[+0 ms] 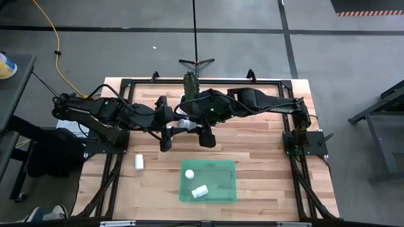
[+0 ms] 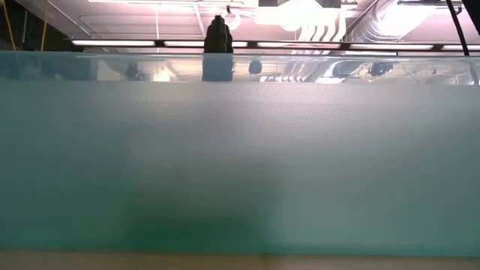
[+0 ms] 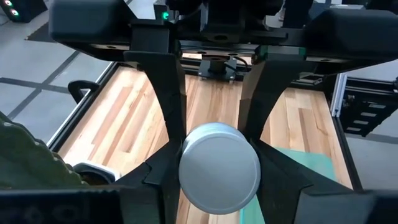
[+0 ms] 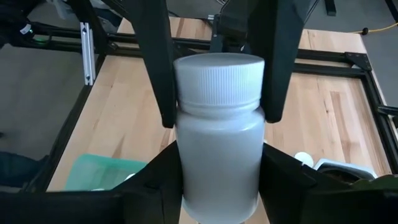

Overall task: Pick and place pill bottles into a basket
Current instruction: Put the white pill bottle into the green bin

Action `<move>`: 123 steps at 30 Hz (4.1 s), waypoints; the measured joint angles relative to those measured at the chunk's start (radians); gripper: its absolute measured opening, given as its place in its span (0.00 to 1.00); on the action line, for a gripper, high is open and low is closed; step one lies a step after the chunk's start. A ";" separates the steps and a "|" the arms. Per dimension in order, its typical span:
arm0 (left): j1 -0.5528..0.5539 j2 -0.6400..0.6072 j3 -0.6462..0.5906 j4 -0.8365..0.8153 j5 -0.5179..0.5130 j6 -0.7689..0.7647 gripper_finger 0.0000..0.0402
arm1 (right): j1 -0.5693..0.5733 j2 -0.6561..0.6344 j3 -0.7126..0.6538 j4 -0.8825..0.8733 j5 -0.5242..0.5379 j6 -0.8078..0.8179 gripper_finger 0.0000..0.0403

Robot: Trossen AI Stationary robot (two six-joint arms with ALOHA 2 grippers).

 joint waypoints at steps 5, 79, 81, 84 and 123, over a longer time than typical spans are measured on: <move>0.000 0.001 0.000 -0.017 0.009 0.004 0.48 | -0.004 0.001 0.000 -0.021 -0.014 0.046 0.49; -0.034 0.529 -0.003 -0.019 0.335 -0.168 0.48 | -0.239 -0.509 -0.251 -0.386 0.012 0.033 0.69; -0.034 0.533 0.000 -0.002 0.336 -0.168 0.48 | -0.226 -0.577 -0.388 -0.267 0.005 0.052 0.69; -0.034 0.541 -0.002 -0.010 0.341 -0.168 0.48 | -0.214 -0.688 -0.586 -0.095 -0.037 0.092 0.69; 0.058 0.700 -0.002 0.370 0.527 -0.026 0.48 | -0.119 -0.984 -1.048 0.324 0.019 0.356 0.69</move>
